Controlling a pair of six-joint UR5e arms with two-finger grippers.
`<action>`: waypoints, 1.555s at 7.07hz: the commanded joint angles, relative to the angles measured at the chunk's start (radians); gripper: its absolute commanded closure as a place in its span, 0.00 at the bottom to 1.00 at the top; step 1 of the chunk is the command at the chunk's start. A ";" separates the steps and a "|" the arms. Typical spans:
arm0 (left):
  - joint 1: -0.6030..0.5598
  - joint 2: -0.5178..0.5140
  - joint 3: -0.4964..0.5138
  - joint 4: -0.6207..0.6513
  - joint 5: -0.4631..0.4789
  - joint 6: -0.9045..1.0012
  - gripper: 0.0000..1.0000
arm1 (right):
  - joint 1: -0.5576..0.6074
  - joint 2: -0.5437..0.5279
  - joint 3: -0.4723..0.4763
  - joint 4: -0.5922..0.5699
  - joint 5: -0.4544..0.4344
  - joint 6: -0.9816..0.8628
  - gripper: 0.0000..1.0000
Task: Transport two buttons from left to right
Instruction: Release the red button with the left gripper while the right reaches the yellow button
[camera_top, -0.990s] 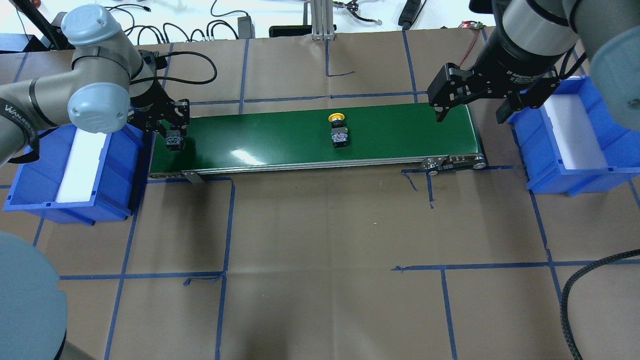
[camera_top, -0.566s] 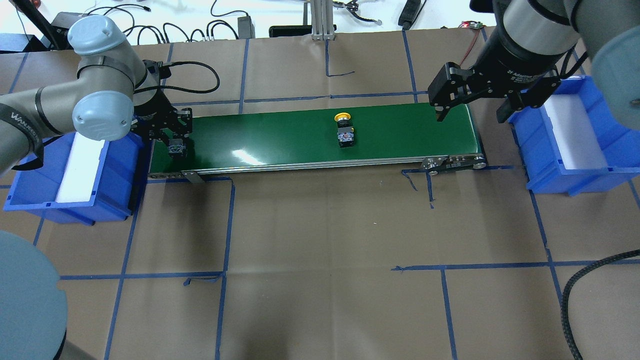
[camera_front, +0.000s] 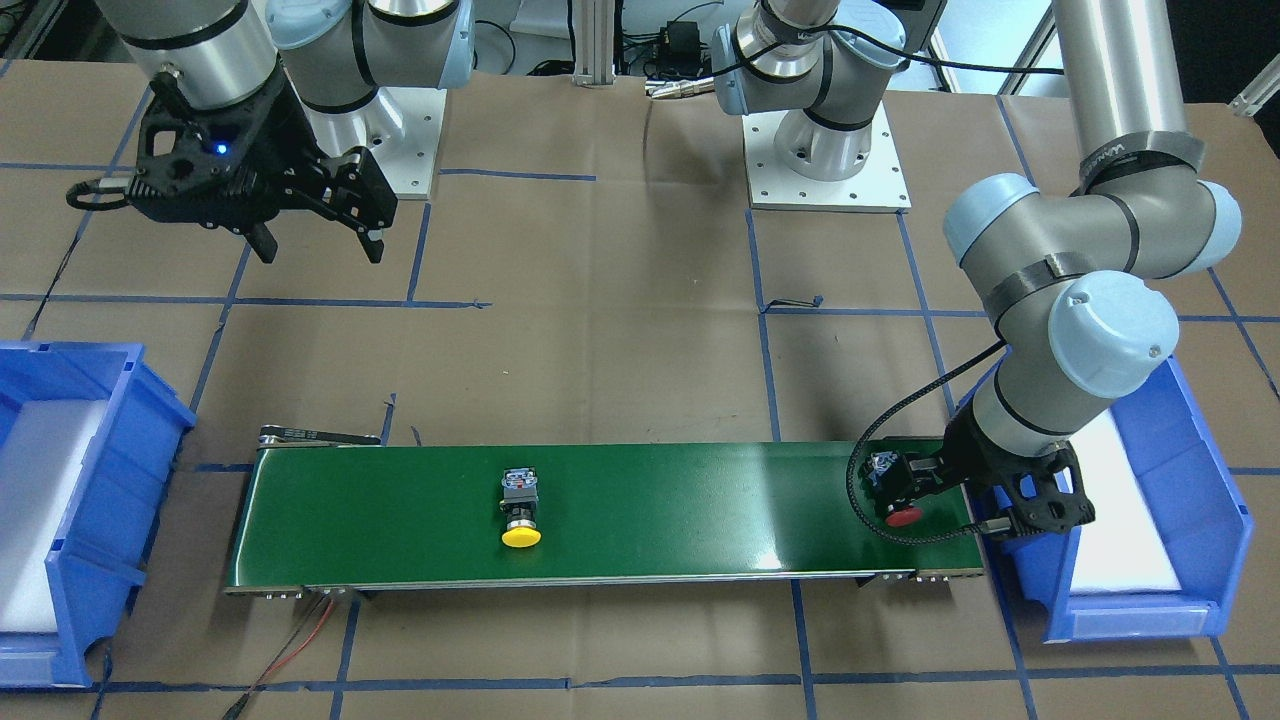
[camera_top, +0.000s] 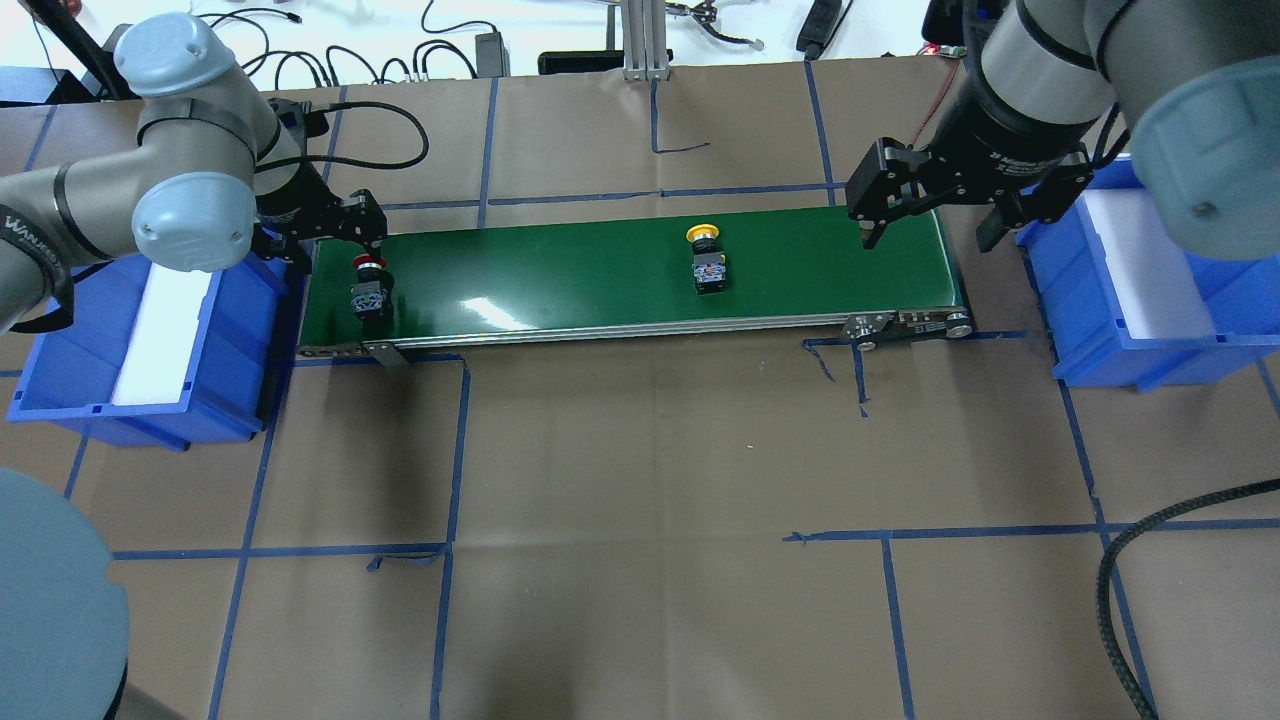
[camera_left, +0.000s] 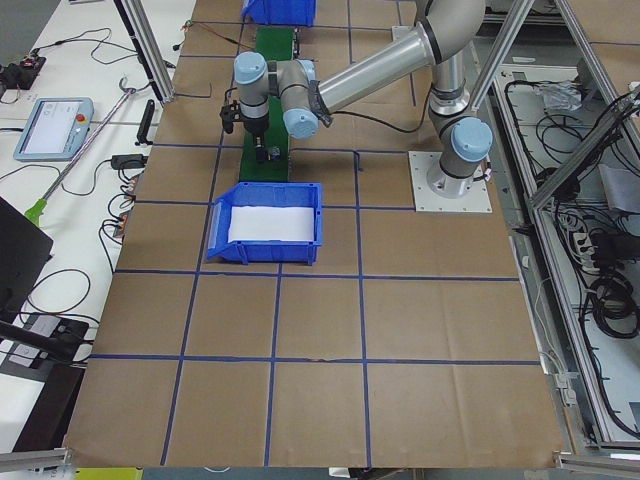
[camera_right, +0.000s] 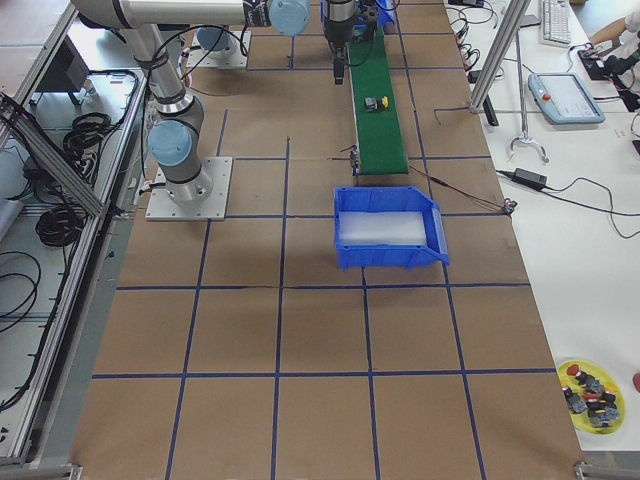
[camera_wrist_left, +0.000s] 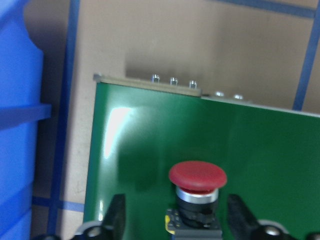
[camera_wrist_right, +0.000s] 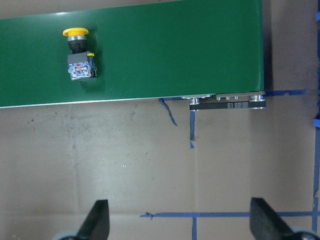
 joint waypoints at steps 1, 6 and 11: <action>0.000 0.036 0.056 -0.085 -0.002 0.001 0.01 | 0.001 0.107 0.005 -0.150 0.002 0.001 0.00; -0.101 0.185 0.265 -0.576 -0.008 0.002 0.01 | 0.007 0.314 -0.004 -0.426 0.065 0.001 0.00; -0.139 0.309 0.126 -0.564 -0.004 0.037 0.01 | 0.010 0.413 -0.012 -0.428 0.064 0.024 0.01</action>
